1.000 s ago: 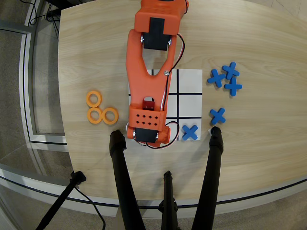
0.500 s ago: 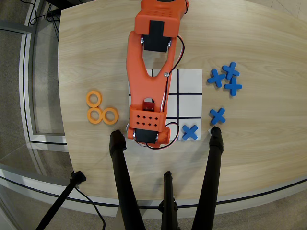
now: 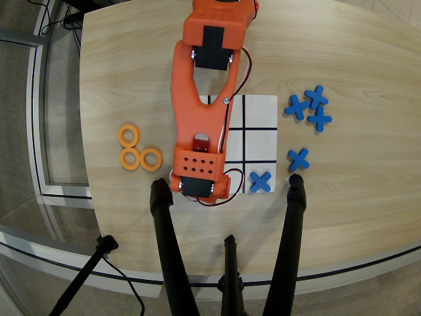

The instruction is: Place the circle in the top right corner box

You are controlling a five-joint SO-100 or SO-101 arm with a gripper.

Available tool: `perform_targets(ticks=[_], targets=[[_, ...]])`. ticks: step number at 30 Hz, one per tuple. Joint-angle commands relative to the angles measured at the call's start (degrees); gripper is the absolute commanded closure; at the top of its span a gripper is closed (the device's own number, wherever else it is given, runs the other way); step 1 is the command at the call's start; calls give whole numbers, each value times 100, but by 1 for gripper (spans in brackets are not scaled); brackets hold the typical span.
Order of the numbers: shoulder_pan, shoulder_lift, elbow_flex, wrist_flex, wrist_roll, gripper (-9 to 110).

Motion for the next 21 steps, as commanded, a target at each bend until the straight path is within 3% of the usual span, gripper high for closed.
perform_targets(ticks=[1,7,16,21], targets=[[53,896,-123,492,-18,90],[-53,3006,1028,2250,-149,90],[-940,9272,7805,1731,-1178,90],[-1195,11733,10116,1890,-1222,90]])
